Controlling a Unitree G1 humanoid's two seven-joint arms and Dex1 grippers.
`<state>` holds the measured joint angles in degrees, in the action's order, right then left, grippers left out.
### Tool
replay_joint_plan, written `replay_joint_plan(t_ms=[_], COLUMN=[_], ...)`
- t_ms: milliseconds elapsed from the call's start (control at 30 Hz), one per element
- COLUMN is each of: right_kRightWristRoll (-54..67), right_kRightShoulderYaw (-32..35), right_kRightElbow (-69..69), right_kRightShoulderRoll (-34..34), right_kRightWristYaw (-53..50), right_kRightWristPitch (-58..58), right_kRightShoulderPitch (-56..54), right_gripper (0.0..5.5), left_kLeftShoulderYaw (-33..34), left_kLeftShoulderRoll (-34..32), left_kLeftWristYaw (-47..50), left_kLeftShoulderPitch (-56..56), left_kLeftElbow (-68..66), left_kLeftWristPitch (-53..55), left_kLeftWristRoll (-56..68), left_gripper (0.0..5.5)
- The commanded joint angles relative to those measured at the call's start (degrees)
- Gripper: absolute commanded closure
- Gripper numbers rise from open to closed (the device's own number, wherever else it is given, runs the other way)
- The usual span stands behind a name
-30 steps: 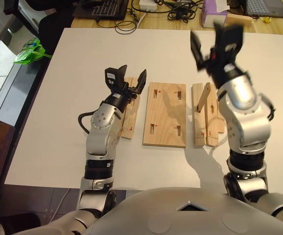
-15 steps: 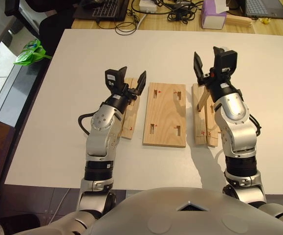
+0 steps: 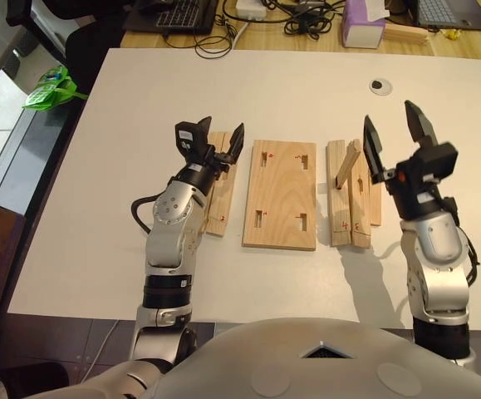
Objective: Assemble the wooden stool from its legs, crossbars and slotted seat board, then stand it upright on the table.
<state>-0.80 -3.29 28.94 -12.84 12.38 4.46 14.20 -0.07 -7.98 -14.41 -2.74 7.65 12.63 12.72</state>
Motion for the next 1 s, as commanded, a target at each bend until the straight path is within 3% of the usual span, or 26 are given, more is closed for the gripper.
replay_joint_plan(t_ms=[33, 167, 533, 767, 1000], right_kRightWristRoll=[-3.13, -6.69, -9.87, -11.40, -11.39], right_kRightShoulderYaw=[-1.65, -5.08, -9.13, -8.17, -8.28], right_kRightElbow=[-4.75, -11.08, -17.33, -14.65, -14.80], right_kRightShoulderRoll=[-2.35, -2.25, 5.80, 6.41, 7.42], right_kRightWristYaw=[1.66, 1.63, -4.39, -7.15, -8.74], right_kRightWristPitch=[2.88, 1.61, -5.93, -6.73, -7.47], right_kRightShoulderPitch=[5.39, 6.39, 0.12, -0.59, -1.35], right_gripper=[2.57, 2.57, 2.57, 4.03, 5.09], left_kLeftShoulderYaw=[0.49, 0.59, 0.55, 0.48, 0.59], left_kLeftShoulderRoll=[-0.30, -0.59, -0.88, -0.35, -0.21], left_kLeftWristYaw=[0.12, -0.34, -1.50, -1.18, -1.15], left_kLeftShoulderPitch=[0.79, 0.54, -0.86, -0.73, -0.92], left_kLeftElbow=[-1.07, -1.57, -2.53, -2.61, -2.90], left_kLeftWristPitch=[-0.81, -1.07, -0.93, -1.06, -1.18], left_kLeftWristRoll=[-0.97, -1.11, -1.10, -1.30, -1.21], left_gripper=[1.85, 1.85, 1.85, 1.85, 1.85])
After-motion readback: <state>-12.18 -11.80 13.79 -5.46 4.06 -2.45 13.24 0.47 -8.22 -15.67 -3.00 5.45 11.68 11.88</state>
